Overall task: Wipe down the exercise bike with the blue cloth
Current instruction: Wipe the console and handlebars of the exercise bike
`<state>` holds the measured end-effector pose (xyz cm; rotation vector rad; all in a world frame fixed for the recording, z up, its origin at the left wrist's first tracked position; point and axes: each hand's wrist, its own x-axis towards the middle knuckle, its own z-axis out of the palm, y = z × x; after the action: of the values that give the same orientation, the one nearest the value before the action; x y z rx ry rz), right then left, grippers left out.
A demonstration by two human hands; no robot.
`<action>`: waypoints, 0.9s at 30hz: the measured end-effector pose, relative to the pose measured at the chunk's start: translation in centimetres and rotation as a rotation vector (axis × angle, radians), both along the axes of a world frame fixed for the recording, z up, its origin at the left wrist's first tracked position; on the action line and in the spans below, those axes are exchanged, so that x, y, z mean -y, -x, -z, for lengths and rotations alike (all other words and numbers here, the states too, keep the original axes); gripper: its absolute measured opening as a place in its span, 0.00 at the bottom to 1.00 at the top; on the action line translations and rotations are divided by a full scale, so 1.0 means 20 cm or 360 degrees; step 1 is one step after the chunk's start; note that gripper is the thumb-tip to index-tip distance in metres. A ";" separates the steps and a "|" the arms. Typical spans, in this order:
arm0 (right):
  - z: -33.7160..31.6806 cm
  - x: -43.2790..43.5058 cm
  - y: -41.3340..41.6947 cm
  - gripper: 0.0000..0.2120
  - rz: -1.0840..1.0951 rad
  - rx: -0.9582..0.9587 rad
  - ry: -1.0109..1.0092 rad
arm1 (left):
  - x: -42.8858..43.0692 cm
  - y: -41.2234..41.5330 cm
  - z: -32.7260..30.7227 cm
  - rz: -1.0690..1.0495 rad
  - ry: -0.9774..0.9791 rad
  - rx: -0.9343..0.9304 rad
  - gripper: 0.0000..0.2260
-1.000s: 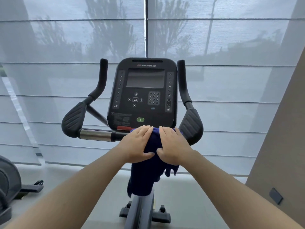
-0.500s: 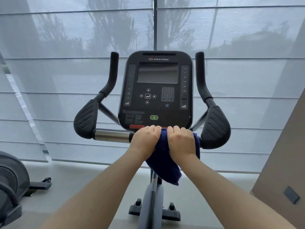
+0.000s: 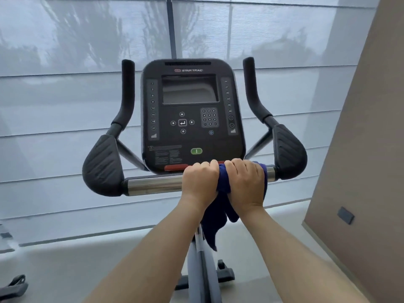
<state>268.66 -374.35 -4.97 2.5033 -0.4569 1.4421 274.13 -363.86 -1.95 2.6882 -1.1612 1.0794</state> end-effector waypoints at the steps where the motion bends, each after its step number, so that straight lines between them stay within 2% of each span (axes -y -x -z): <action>1: 0.01 0.00 -0.01 0.04 0.0005 0.0038 0.0028 | 0.00 0.01 0.00 -0.0007 -0.0043 0.0097 0.12; 4: 0.04 0.02 -0.02 0.05 -0.0010 0.0142 0.0104 | 0.01 -0.03 0.06 0.0049 0.0014 0.0358 0.08; 6: 0.03 0.03 -0.03 0.05 -0.0010 0.0154 0.0157 | 0.01 -0.05 0.07 0.0073 0.0071 0.0390 0.07; 10: -0.04 0.07 -0.02 0.05 -0.0048 -0.0044 0.0260 | 0.03 -0.05 0.05 0.0072 0.0074 0.0195 0.10; 13: -0.06 0.07 -0.01 0.07 -0.0134 -0.0144 0.0206 | 0.03 -0.06 0.02 0.0092 0.0010 -0.0195 0.11; 15: -0.06 0.06 0.00 0.08 -0.0151 -0.0148 0.0166 | 0.03 -0.08 0.00 0.0114 -0.0026 -0.0335 0.10; 22: -0.04 0.08 0.00 0.07 -0.0165 -0.0113 0.0172 | 0.04 -0.08 -0.02 0.0070 -0.0058 -0.0293 0.10; 27: -0.05 0.04 0.02 0.07 0.0006 -0.0170 0.0130 | 0.03 -0.03 -0.01 -0.0002 -0.0029 -0.0306 0.11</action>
<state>268.29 -375.17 -4.06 2.4982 -0.3753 1.2913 274.81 -364.47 -1.70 2.7332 -1.1408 0.7923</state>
